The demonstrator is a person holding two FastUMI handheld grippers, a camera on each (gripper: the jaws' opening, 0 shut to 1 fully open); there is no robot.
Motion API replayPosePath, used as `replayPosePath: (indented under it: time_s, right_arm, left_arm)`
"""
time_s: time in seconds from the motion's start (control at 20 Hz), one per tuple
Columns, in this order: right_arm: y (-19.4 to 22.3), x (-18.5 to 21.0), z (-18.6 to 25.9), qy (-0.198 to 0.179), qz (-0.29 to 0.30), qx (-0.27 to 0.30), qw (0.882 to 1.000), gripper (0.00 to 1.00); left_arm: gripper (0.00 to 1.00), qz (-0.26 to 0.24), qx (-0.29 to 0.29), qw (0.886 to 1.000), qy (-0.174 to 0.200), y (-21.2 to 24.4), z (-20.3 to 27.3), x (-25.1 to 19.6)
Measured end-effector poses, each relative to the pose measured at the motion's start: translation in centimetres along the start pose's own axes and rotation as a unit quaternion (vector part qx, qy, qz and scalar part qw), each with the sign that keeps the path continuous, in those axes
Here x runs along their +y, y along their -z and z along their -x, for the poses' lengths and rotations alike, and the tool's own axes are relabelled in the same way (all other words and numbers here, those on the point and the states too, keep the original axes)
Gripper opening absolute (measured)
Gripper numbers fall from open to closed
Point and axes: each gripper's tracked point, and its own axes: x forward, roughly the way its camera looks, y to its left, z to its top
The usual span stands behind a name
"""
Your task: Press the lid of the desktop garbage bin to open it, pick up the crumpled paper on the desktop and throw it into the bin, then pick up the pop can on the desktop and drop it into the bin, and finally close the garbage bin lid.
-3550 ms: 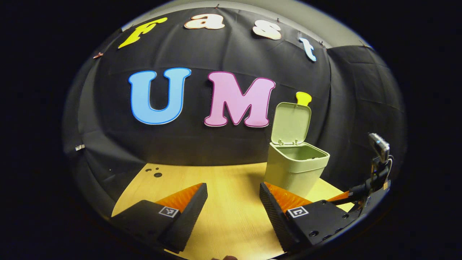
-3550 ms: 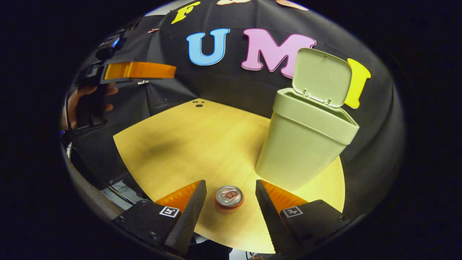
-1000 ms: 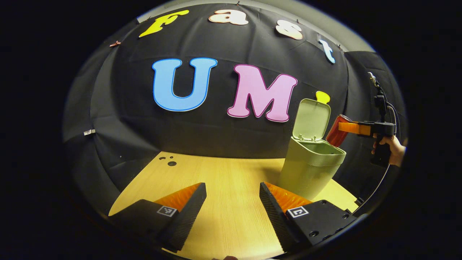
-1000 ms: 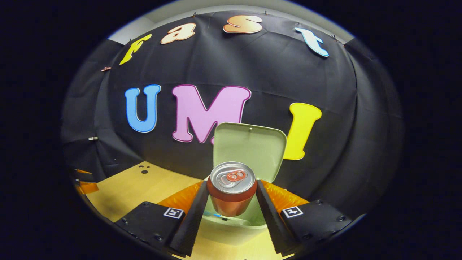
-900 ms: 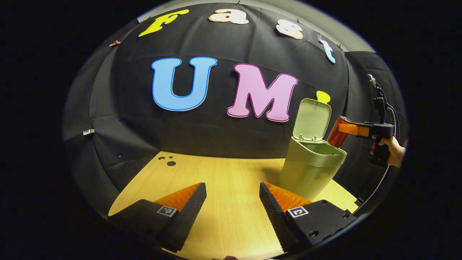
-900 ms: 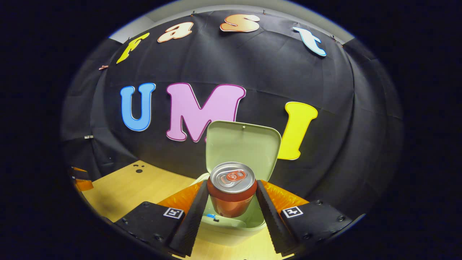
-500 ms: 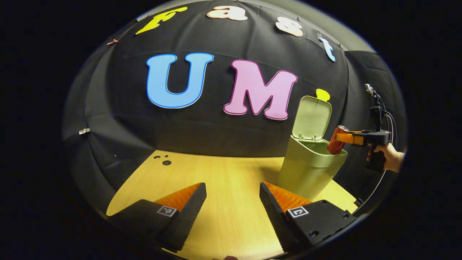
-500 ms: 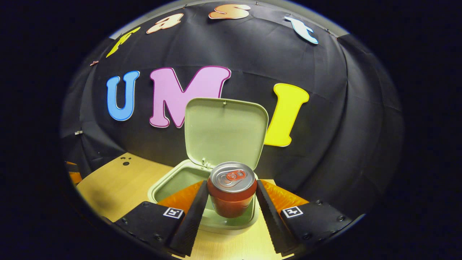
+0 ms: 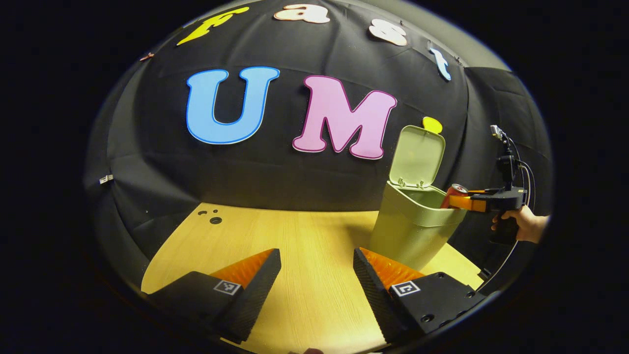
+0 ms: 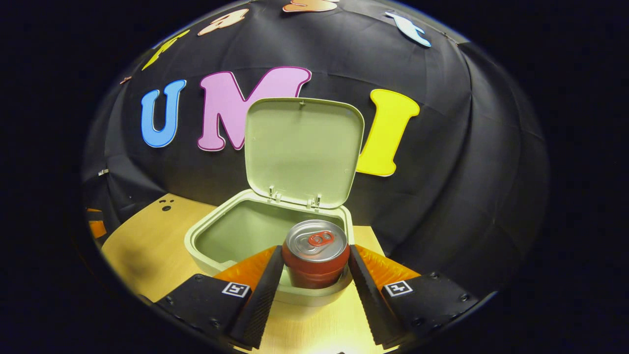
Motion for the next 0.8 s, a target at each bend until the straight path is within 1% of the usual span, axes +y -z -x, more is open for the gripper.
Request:
replayPosePath:
  time_s: [0.8]
  right_arm:
    - [0.4, 0.51, -0.35, 0.001, -0.007, 0.005, 1.0, 0.84]
  left_arm:
    - [0.95, 0.002, 0.003, 1.0, -0.004, 0.18, -0.02, 0.79]
